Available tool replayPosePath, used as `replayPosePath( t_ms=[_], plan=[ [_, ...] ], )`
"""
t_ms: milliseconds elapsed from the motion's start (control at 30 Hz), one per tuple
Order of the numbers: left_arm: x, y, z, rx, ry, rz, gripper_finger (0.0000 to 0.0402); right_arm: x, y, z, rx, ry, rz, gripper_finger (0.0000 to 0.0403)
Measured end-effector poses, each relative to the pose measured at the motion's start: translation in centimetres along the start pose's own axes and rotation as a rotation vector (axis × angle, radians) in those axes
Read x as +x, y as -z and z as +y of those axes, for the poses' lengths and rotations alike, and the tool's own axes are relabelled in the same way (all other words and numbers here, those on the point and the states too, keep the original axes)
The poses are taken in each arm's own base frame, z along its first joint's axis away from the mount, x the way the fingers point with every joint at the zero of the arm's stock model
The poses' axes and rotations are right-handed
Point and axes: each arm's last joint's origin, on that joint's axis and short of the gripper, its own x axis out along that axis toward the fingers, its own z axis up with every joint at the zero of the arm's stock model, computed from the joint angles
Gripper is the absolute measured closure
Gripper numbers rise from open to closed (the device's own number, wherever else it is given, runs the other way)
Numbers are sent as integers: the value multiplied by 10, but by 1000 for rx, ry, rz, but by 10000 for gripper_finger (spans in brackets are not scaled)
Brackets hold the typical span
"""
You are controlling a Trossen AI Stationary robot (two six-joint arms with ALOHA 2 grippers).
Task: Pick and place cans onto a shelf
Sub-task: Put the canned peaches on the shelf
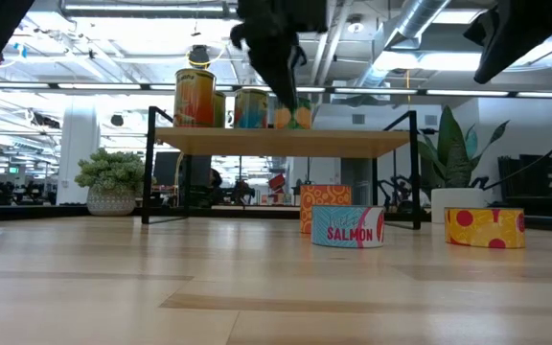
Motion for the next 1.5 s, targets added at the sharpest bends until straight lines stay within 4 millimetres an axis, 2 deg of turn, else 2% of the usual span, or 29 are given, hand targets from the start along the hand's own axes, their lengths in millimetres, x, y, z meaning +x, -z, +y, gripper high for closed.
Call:
replayPosePath(
  t_ms=[367, 967, 1133, 1200, 1333, 1500],
  plan=[
    [0, 5, 15, 62, -130, 47, 399, 0, 1, 0, -3, 3, 7, 376],
    [5, 17, 67, 39, -303, 22, 401, 0, 1, 0, -3, 3, 7, 374],
    [5, 22, 76, 8, -341, 46, 401, 0, 1, 0, -3, 3, 7, 376],
    [4, 20, 74, -2, -301, 17, 401, 0, 1, 0, -3, 3, 7, 375],
    [-7, 5, 70, 36, -216, -155, 401, 0, 1, 0, -3, 3, 7, 374],
    [-9, -2, 74, 81, -269, -216, 401, 0, 1, 0, -3, 3, 7, 376]
  ],
)
